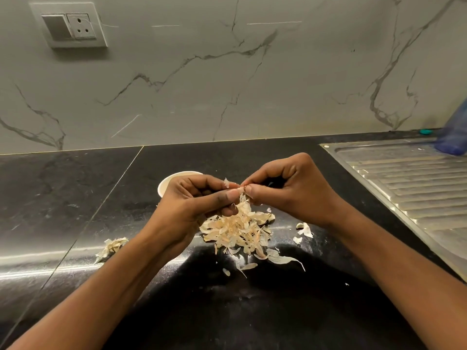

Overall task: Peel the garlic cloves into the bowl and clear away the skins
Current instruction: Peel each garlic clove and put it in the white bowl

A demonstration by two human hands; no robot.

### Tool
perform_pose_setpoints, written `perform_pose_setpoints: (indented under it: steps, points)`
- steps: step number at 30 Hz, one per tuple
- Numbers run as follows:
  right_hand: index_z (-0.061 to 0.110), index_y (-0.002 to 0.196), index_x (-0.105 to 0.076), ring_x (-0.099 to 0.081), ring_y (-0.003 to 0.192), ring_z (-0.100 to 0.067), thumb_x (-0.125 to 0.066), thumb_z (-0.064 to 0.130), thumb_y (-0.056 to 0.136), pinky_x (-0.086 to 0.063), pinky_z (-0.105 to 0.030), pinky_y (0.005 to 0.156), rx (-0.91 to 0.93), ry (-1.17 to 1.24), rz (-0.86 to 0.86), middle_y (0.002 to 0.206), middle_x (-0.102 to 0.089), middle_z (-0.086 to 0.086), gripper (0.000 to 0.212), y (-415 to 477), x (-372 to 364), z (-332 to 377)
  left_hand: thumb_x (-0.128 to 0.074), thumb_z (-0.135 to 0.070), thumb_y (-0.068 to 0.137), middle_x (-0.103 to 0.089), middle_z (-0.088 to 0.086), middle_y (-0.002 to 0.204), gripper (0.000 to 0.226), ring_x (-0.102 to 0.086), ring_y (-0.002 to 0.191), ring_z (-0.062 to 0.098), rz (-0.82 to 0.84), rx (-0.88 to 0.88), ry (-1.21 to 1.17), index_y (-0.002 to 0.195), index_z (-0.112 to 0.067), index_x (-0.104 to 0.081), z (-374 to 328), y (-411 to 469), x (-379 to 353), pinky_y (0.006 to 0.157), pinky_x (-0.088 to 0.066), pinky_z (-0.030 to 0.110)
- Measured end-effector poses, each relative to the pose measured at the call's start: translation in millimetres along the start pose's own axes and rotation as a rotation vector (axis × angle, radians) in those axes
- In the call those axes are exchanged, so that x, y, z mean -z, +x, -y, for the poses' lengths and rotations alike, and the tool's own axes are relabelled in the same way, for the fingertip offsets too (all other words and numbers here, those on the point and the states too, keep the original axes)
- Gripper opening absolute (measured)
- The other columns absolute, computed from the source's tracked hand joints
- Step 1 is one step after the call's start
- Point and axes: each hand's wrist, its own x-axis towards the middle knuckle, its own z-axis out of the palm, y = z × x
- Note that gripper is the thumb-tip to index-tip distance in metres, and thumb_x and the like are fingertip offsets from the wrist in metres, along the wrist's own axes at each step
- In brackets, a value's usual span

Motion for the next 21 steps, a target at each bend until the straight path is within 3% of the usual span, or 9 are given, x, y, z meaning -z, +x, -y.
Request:
perform_pose_setpoints:
  steps: [5,15,21]
  points:
    - [-0.004,0.101,-0.079,-0.077,0.074,-0.031,-0.076,0.001,0.093,-0.064,-0.031,0.069,-0.107,0.263,-0.001,0.085,-0.079,-0.016,0.010,0.6,5.1,-1.6,-0.071,-0.003,0.081,-0.075,0.020,0.092,0.019,-0.073,0.075,0.022,0.000,0.075,-0.133,0.096,-0.005,-0.083,-1.5,0.4,-1.1,0.070,-0.063,0.024]
    - [0.003,0.093,-0.082,-0.075,0.070,-0.028,-0.084,0.017,0.089,-0.064,-0.038,0.065,-0.138,0.129,0.067,0.081,-0.079,-0.007,0.015,2.2,10.1,-2.4,-0.069,-0.002,0.083,-0.076,0.020,0.098,0.027,-0.074,0.079,0.024,-0.035,0.106,-0.173,0.108,-0.005,-0.080,1.7,3.0,0.0,0.072,-0.065,0.026]
    - [0.002,0.104,-0.081,-0.078,0.079,-0.024,-0.083,0.010,0.089,-0.064,-0.031,0.073,-0.168,0.207,0.051,0.091,-0.081,-0.007,0.016,2.8,6.4,-3.3,-0.068,-0.001,0.086,-0.077,0.025,0.108,0.030,-0.077,0.091,0.032,-0.063,0.073,-0.079,0.115,0.002,-0.074,6.4,3.6,-1.4,0.075,-0.065,0.028]
